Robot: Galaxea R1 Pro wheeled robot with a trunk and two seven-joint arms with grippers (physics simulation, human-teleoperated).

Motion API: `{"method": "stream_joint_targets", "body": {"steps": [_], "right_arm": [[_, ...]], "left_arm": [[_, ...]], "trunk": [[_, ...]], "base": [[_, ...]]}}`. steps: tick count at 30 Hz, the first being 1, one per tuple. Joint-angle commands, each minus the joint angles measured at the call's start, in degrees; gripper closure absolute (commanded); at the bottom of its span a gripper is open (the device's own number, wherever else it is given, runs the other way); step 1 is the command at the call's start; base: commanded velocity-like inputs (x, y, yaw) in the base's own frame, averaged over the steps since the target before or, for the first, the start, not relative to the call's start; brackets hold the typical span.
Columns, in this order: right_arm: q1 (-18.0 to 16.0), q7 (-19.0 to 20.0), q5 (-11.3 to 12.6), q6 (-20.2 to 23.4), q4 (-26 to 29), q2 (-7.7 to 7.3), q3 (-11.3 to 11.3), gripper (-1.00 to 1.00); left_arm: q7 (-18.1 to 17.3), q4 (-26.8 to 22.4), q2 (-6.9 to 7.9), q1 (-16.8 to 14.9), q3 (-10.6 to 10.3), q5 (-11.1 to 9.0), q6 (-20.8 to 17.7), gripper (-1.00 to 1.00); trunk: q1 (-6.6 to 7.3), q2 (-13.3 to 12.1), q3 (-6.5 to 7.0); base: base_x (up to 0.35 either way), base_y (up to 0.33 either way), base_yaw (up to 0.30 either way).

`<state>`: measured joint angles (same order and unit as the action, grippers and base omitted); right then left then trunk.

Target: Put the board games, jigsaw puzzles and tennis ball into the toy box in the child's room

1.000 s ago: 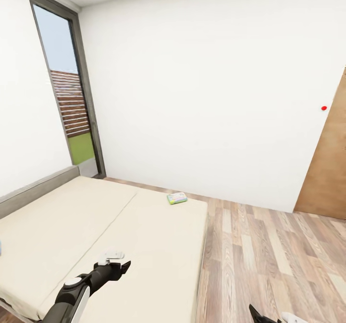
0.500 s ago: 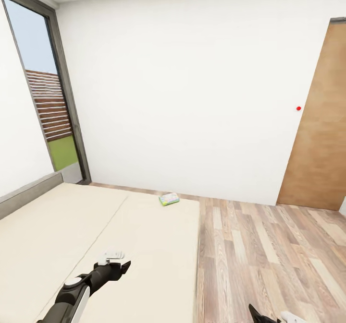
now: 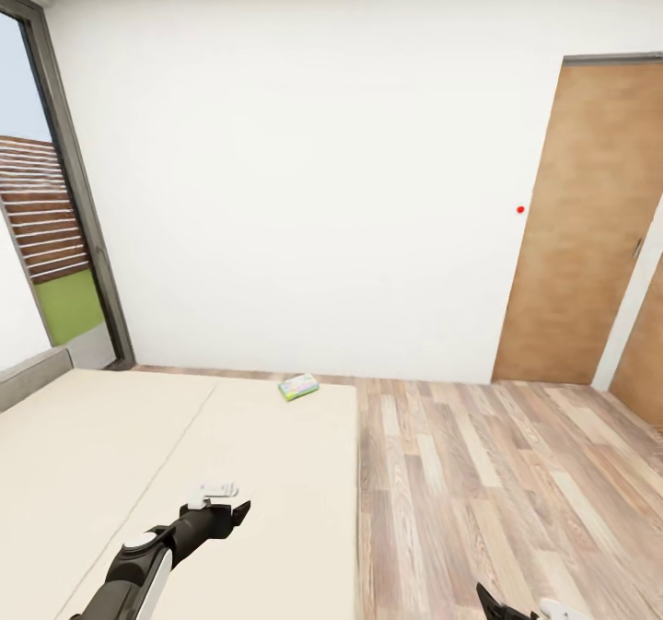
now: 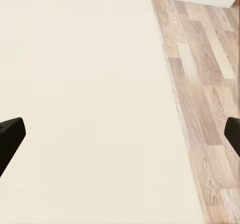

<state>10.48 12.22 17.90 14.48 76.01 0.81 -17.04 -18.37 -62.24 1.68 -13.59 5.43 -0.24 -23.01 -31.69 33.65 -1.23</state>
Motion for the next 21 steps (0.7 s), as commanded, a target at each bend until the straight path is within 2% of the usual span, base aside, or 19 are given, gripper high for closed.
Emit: {"method": "stream_joint_targets", "body": {"steps": [1,9,21], "right_arm": [[-0.02,0.26,0.47,0.45,0.11,0.06,-0.17,-1.00],[-0.02,0.26,0.47,0.43,0.11,0.06,-0.15,-1.00],[-0.02,0.26,0.47,0.39,0.11,0.06,-0.17,-1.00]], "left_arm": [[-0.32,-0.07,-0.01,-0.03,0.11,-0.02,-0.37,-1.00],[-0.34,-0.07,0.00,-0.03,0.11,-0.02,-0.37,-1.00],[-0.35,-0.07,-0.01,-0.03,0.11,-0.02,-0.37,-1.00]], "trunk": [[-0.03,0.09,-0.06],[-0.03,0.09,0.21],[-0.03,0.09,0.26]], "base": [[0.000,0.164,-0.253],[0.000,0.220,-0.208],[0.000,0.107,-0.030]]}}
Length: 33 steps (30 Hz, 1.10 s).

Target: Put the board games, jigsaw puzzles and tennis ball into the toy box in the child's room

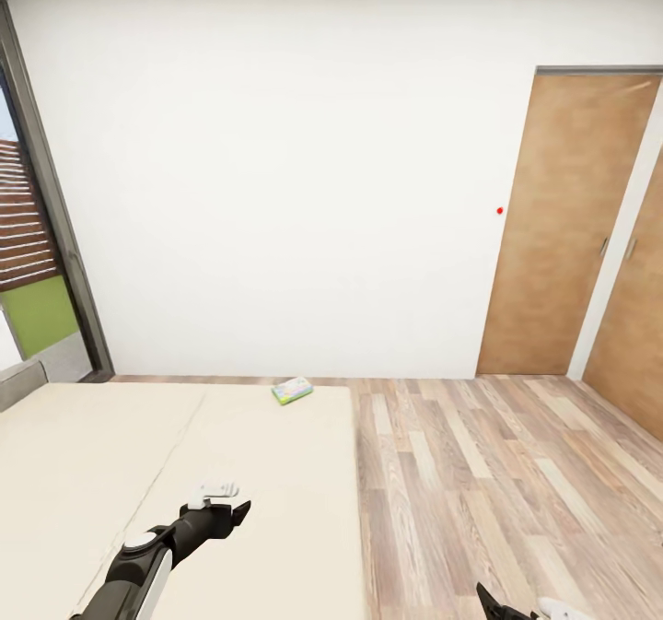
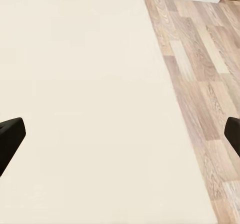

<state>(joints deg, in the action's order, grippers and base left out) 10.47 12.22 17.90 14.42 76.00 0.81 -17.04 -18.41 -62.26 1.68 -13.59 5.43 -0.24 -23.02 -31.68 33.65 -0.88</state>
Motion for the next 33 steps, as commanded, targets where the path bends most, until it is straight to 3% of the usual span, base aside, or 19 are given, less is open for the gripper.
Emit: {"method": "stream_joint_targets", "body": {"steps": [1,33], "right_arm": [[-0.02,0.26,0.47,0.44,0.12,0.07,-0.18,-1.00],[-0.02,0.26,0.47,0.44,0.12,0.07,-0.15,-1.00]], "left_arm": [[-0.31,-0.06,-0.01,-0.03,0.11,-0.02,-0.36,-1.00],[-0.31,-0.06,-0.01,-0.03,0.11,-0.02,-0.36,-1.00]], "trunk": [[-0.03,0.09,-0.09],[-0.03,0.09,-0.09]], "base": [[0.000,0.234,-0.003],[0.000,0.279,0.000]]}}
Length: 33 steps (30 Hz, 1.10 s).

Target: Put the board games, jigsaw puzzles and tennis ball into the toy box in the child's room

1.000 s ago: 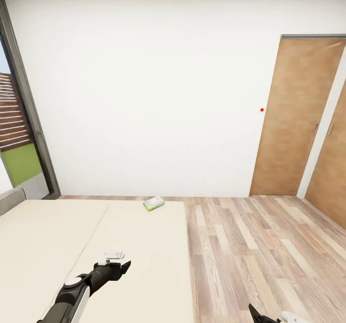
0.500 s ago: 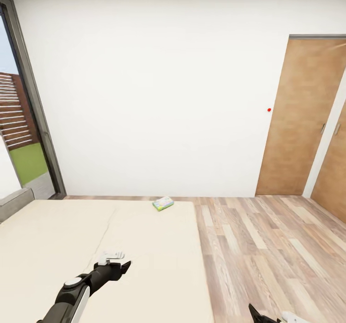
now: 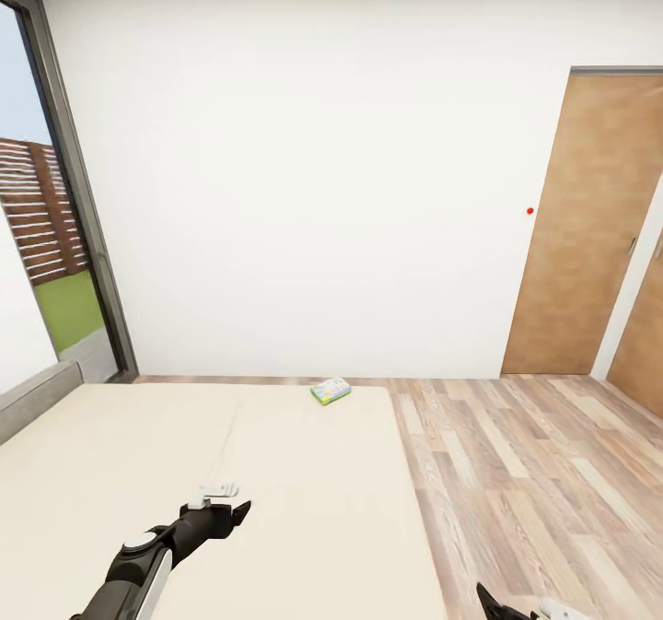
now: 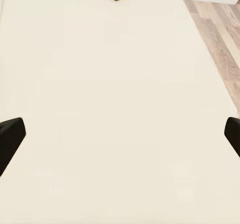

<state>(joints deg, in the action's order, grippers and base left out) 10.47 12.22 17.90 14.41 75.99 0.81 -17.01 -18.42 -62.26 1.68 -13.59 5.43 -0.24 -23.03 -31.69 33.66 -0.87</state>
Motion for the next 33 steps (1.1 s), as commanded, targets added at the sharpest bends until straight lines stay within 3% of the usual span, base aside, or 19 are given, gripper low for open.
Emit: {"method": "stream_joint_targets", "body": {"steps": [1,33], "right_arm": [[-0.02,0.26,0.47,0.45,0.12,0.07,-0.17,-1.00],[-0.02,0.26,0.47,0.44,0.11,0.07,-0.20,-1.00]], "left_arm": [[-0.30,-0.05,-0.01,-0.03,0.10,-0.02,-0.35,-1.00],[-0.32,-0.14,-0.01,-0.03,0.10,-0.02,-0.34,-1.00]], "trunk": [[-0.03,0.09,-0.09],[-0.03,0.09,-0.09]], "base": [[0.000,0.285,0.000],[0.000,0.285,0.000]]}}
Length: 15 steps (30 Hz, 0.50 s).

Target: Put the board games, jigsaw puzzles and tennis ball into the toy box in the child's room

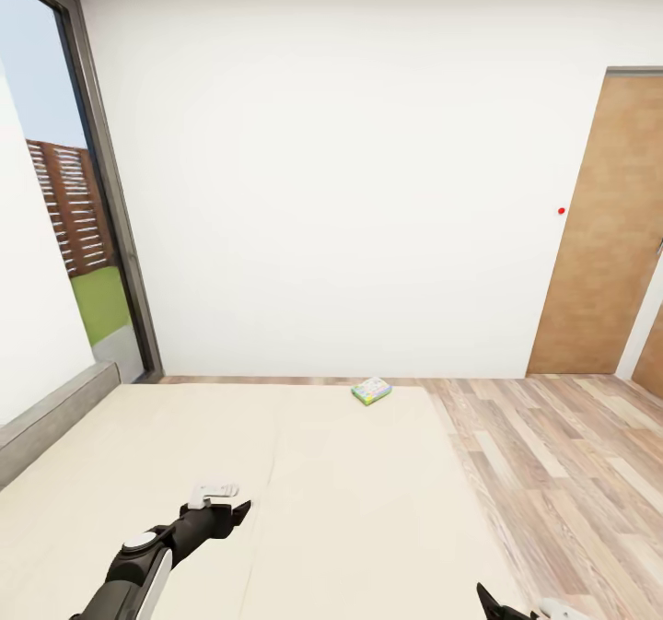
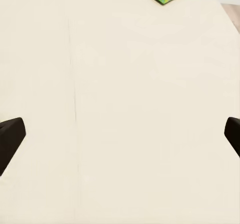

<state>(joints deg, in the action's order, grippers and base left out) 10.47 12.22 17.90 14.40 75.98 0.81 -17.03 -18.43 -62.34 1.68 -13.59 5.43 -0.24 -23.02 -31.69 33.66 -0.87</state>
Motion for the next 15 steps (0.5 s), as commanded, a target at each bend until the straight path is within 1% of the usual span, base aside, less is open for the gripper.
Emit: {"method": "stream_joint_targets", "body": {"steps": [1,15], "right_arm": [[-0.02,0.26,0.47,0.45,0.12,0.07,-0.18,-1.00],[-0.02,0.26,0.46,0.45,0.13,0.07,-0.14,-1.00]], "left_arm": [[-0.32,-0.05,-0.01,-0.03,0.10,-0.02,-0.35,-1.00],[-0.34,-0.06,-0.01,-0.03,0.10,-0.02,-0.34,-1.00]], "trunk": [[-0.03,0.09,-0.09],[-0.03,0.09,-0.09]], "base": [[0.000,0.285,0.000],[0.000,0.284,0.000]]}}
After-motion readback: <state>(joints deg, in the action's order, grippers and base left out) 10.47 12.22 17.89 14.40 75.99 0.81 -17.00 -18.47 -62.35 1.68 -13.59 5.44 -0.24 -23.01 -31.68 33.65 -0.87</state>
